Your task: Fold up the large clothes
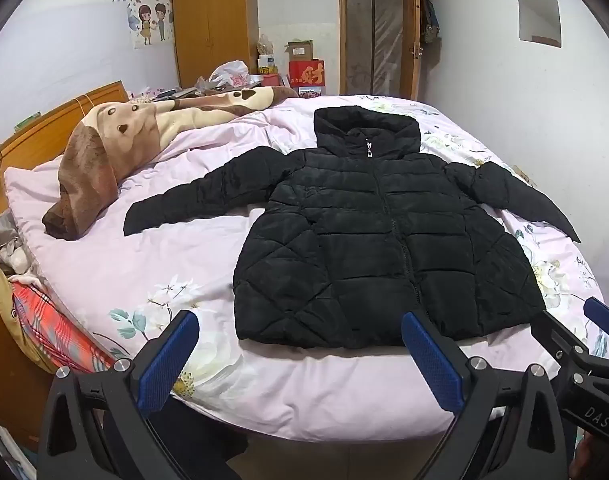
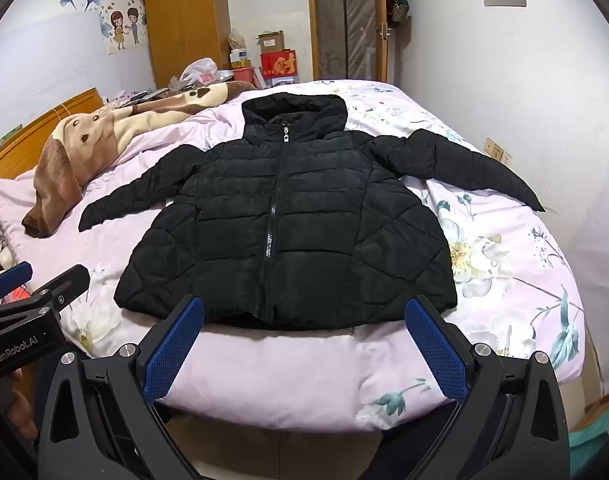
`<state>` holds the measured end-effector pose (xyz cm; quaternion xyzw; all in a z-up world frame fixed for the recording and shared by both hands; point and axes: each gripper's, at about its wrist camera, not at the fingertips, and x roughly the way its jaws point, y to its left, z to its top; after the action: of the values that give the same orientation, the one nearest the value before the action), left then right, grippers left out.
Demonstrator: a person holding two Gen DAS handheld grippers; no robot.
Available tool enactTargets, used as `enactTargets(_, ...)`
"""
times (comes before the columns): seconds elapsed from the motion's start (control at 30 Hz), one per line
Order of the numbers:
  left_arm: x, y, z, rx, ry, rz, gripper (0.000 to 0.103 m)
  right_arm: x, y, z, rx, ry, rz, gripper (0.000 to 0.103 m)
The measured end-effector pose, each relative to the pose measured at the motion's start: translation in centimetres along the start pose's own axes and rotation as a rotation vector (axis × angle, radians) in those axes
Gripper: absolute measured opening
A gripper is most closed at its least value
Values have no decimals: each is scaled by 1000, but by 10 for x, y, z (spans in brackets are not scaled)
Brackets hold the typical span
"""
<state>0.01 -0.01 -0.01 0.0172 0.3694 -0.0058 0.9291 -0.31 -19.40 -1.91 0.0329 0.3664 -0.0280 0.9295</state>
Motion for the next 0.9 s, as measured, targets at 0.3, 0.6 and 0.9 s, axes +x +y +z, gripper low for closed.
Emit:
enactTargets(0.3, 15, 4, -10, -29, 40, -6, 102, 3, -1, -1, 4, 3, -10, 101)
enactTargets(0.6, 9, 13, -7, -66, 32, -21, 102, 6, 0, 0, 13, 14, -16, 101)
enactTargets(0.9, 8, 16, -3, -71, 30, -1, 102, 5, -3, -1, 18, 8, -18, 101)
